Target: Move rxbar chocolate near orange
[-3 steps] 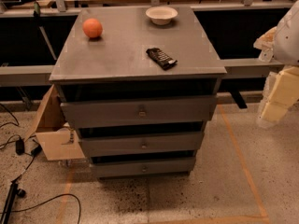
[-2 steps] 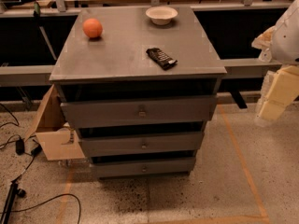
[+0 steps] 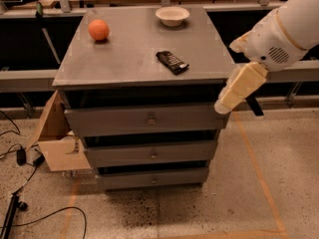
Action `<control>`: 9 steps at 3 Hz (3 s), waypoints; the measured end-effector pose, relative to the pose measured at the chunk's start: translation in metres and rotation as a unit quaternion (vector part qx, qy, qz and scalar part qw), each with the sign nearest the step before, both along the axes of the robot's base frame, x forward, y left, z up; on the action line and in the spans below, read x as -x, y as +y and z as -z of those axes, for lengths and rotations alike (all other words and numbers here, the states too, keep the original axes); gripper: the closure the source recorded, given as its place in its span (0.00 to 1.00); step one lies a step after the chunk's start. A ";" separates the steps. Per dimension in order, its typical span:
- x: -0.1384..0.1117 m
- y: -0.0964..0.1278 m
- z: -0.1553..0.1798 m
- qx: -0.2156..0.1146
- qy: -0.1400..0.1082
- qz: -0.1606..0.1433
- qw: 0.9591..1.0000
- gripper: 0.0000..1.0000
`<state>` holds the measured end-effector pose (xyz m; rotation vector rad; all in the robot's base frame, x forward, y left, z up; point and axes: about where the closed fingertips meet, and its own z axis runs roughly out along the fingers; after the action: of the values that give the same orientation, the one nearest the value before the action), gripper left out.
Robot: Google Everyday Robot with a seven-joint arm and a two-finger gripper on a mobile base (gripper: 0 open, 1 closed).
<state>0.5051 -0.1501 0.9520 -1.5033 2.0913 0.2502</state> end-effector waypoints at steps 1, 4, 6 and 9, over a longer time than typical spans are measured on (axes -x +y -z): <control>-0.043 0.039 0.015 -0.086 -0.019 0.008 0.996 0.00; -0.172 0.060 0.078 -0.186 -0.043 0.089 0.978 0.00; -0.180 0.055 0.073 -0.183 -0.061 0.109 0.975 0.00; -0.220 0.056 0.088 -0.218 -0.087 0.158 0.959 0.00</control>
Offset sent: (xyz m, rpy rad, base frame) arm 0.1622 0.0786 -0.0481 0.3737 -0.2487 -0.1332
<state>0.7252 -0.0946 0.8636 -0.8871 1.9397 0.4088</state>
